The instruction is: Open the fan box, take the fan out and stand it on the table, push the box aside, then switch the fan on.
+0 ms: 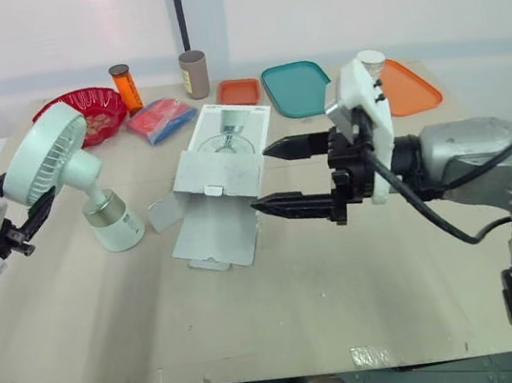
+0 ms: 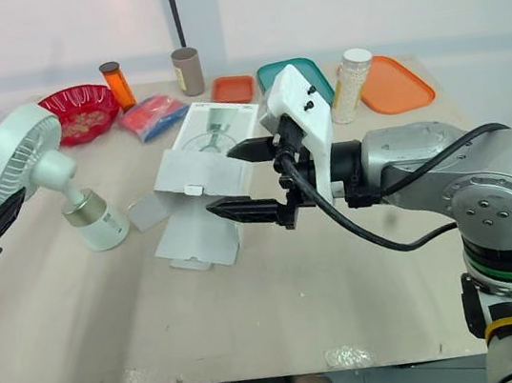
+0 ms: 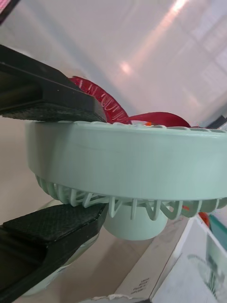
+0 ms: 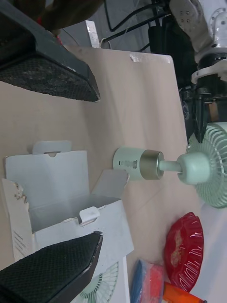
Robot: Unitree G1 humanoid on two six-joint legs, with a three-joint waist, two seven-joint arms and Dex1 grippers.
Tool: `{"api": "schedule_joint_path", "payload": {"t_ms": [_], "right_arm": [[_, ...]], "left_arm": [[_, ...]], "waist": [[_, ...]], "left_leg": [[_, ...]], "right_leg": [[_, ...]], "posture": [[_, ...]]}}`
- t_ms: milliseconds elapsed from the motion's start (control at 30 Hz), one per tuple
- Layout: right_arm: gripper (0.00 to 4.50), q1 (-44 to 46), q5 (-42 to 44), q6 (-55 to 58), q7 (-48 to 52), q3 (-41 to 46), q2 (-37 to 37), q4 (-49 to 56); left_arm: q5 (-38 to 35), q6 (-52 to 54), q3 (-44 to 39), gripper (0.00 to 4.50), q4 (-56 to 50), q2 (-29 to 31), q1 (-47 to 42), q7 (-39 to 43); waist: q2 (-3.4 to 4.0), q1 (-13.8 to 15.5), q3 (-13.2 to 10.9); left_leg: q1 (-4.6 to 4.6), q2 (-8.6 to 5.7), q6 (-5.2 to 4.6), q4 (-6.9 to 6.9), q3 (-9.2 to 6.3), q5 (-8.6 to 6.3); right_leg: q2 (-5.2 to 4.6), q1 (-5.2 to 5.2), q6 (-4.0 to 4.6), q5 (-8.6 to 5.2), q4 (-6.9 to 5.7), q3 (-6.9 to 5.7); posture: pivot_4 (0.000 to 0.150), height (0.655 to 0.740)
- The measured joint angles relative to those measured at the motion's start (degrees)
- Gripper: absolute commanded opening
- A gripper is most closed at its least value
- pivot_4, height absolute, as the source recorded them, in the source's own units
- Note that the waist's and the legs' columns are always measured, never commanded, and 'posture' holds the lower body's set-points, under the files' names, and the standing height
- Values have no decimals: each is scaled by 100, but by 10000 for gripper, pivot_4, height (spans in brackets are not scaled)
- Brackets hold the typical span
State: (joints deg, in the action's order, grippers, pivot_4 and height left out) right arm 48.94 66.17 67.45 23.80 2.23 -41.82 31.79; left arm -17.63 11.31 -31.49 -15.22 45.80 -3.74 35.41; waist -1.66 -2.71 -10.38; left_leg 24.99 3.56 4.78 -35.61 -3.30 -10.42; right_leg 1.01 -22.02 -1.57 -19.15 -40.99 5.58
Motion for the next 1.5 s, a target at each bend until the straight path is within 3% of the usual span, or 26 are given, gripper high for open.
{"api": "schedule_joint_path", "payload": {"t_ms": [533,1200,1500], "right_arm": [[45000,141,58,125,-323,0,247,-144],[45000,141,164,155,-313,-48,334,-75],[45000,140,184,172,-382,-51,329,-17]], "left_arm": [[-180,619,143,19858,-290,-531,-127,-653],[-1067,1414,135,19858,-546,-1307,-132,-1224],[-1541,1773,121,19858,-508,-1382,-219,-1277]], "waist": [[3,7,1],[35,7,21],[62,12,38]], "left_leg": [[-59,-4,1,1,-2,1],[-68,-11,1,5,-1,1],[-70,-16,1,9,-2,1]], "right_leg": [[2,65,-4,-2,0,5],[2,74,-15,-8,1,16],[0,77,-20,-11,4,18]], "posture": [[1500,7400],[1500,7400],[1500,7400]]}}
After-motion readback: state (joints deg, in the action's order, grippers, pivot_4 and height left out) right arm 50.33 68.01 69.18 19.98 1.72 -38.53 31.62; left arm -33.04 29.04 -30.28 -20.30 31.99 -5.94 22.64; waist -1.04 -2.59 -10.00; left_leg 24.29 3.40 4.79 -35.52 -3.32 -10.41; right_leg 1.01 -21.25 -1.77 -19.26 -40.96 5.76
